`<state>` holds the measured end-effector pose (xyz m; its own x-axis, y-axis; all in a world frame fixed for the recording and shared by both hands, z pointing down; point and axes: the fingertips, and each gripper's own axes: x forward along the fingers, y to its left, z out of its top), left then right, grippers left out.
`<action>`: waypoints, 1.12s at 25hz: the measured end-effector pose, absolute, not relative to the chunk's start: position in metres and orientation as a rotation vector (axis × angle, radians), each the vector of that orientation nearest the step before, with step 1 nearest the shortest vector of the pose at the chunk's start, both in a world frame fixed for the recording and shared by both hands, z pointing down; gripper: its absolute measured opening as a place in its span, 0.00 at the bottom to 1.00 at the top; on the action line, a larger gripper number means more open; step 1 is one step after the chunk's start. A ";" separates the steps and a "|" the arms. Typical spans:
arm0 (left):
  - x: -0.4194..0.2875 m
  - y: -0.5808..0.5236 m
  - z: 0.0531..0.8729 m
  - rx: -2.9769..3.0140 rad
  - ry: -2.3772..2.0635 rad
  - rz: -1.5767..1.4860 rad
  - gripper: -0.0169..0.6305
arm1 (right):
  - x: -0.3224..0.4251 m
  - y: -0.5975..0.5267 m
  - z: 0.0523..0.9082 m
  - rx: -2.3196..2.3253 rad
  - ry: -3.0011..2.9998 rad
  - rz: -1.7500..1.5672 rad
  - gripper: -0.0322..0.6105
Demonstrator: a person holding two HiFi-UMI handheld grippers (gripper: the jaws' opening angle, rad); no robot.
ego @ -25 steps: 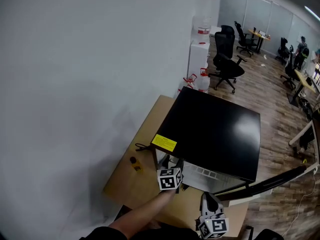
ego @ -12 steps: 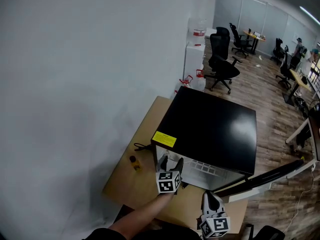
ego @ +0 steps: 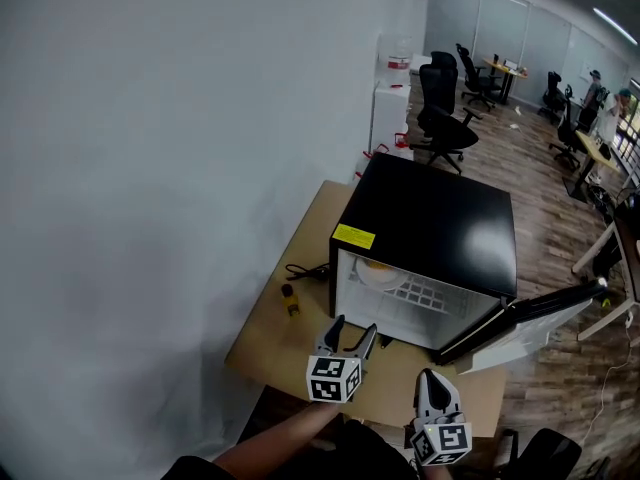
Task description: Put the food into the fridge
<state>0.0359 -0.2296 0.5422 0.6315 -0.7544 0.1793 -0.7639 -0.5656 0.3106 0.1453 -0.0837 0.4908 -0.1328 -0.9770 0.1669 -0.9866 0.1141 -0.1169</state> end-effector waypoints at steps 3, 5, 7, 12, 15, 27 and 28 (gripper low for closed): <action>0.019 -0.181 0.526 2.522 -1.136 0.011 0.46 | 0.130 -0.060 0.489 2.043 -2.310 0.307 0.14; 0.004 -0.151 0.520 2.566 -1.133 0.018 0.46 | 0.118 -0.044 0.487 2.050 -2.311 0.290 0.14; -0.007 -0.120 0.521 2.604 -1.121 0.039 0.46 | 0.108 -0.024 0.484 2.048 -2.302 0.258 0.14; -0.035 -0.052 0.523 2.567 -1.081 0.017 0.44 | 0.082 0.018 0.475 2.026 -2.262 0.198 0.14; -0.048 -0.020 0.516 2.610 -1.092 -0.002 0.26 | 0.067 0.037 0.479 2.012 -2.251 0.199 0.14; -0.046 0.057 0.503 2.735 -0.997 0.032 0.05 | 0.046 0.087 0.472 2.045 -2.206 0.119 0.14; -0.044 0.059 0.500 2.752 -0.993 0.033 0.05 | 0.047 0.091 0.470 2.054 -2.195 0.107 0.14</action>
<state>-0.0439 0.0589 0.4997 0.7721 -0.6286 0.0935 -0.6334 -0.7491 0.1941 0.0467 0.0905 0.4698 -0.0626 -0.9874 0.1456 -0.9968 0.0690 0.0395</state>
